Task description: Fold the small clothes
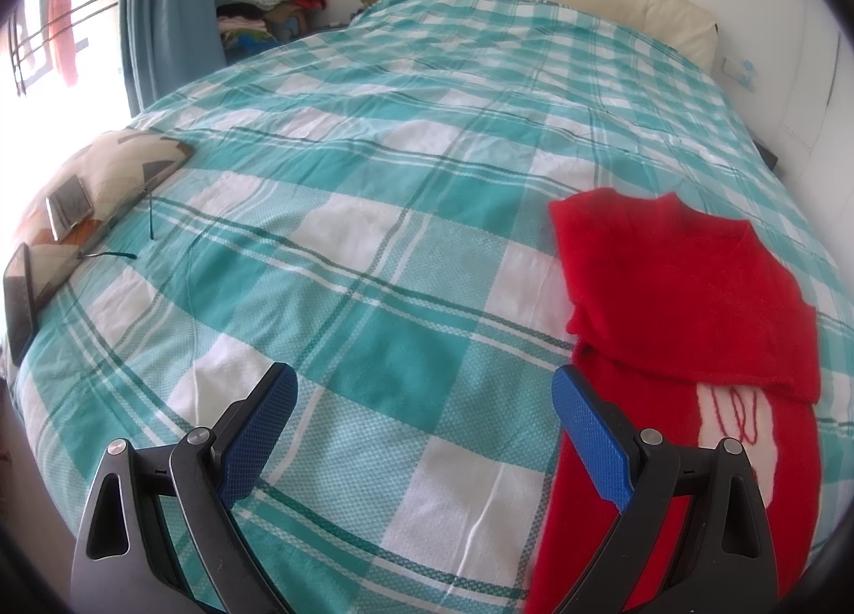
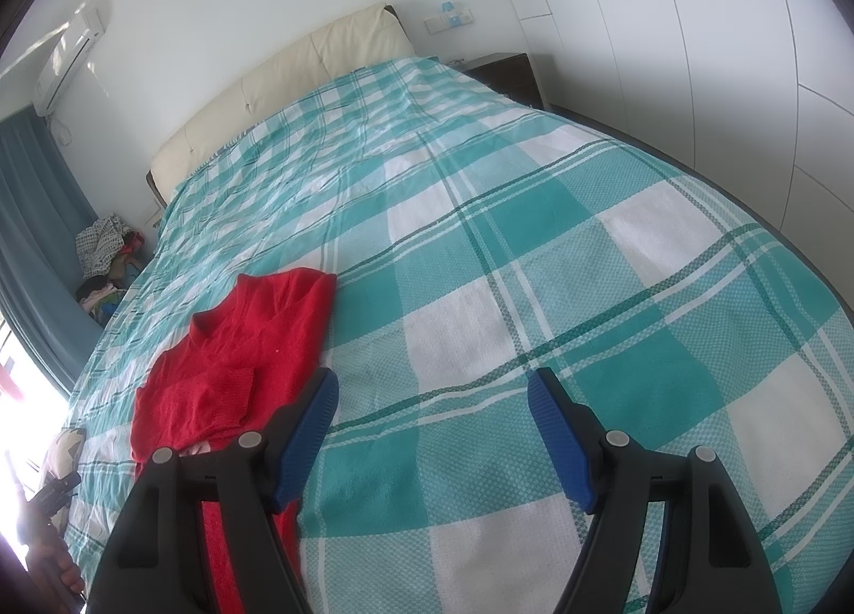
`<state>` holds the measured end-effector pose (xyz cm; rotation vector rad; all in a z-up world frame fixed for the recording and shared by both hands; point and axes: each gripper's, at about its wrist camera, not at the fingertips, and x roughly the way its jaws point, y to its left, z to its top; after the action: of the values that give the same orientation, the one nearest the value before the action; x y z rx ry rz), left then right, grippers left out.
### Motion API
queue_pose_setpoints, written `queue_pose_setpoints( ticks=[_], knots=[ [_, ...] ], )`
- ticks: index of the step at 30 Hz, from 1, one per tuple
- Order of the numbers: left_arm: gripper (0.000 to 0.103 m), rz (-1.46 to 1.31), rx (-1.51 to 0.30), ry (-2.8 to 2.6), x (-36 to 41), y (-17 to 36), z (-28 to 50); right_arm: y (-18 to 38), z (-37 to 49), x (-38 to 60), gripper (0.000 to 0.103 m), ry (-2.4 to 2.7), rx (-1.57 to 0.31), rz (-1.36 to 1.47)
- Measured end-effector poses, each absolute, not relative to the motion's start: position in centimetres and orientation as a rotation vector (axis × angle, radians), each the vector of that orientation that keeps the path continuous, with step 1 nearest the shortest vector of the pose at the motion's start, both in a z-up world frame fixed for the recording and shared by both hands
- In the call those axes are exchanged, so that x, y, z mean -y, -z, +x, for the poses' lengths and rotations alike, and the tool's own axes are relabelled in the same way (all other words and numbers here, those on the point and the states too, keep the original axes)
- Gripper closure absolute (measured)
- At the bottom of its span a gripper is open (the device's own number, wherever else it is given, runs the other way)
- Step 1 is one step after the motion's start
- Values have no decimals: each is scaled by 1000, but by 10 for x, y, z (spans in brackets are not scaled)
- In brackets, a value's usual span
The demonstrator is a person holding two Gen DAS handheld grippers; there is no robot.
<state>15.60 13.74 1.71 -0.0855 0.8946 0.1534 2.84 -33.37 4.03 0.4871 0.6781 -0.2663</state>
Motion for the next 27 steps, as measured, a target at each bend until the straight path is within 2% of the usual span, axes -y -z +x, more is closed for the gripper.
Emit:
queue_pose_setpoints(
  ticks=[7, 10, 13, 16, 19, 21, 22, 23, 24, 25, 26, 27],
  knots=[
    [6, -167, -1058, 104, -143, 12, 96, -40, 2, 306, 30, 161, -752, 465],
    [7, -142, -1150, 186, -128, 34, 67, -28, -21, 272, 30, 7, -849, 463],
    [8, -98, -1168, 268, -105, 40, 45, -4, -44, 234, 30, -139, -976, 492],
    [19, -42, -1170, 324, -82, 40, 36, 24, -62, 208, 30, -238, -1091, 572],
    [28, -34, -1182, 342, -69, 45, 30, 39, -67, 193, 30, -264, -1120, 563],
    [38, -30, -1184, 340, -63, 47, 31, 44, -64, 188, 30, -253, -1110, 552],
    [50, -39, -1192, 353, -61, 49, 31, 45, -62, 187, 30, -256, -1096, 560],
    [66, -45, -1201, 356, -60, 51, 33, 48, -60, 185, 33, -258, -1089, 554],
    [75, -46, -1204, 350, -59, 52, 36, 50, -57, 183, 37, -254, -1104, 535],
    [93, -55, -1209, 346, -60, 53, 39, 52, -55, 180, 52, -247, -1126, 509],
    [97, -84, -1216, 351, -62, 54, 39, 51, -55, 179, 81, -251, -1136, 491],
    [98, -116, -1222, 353, -63, 53, 44, 50, -54, 181, 101, -261, -1144, 496]
  ],
)
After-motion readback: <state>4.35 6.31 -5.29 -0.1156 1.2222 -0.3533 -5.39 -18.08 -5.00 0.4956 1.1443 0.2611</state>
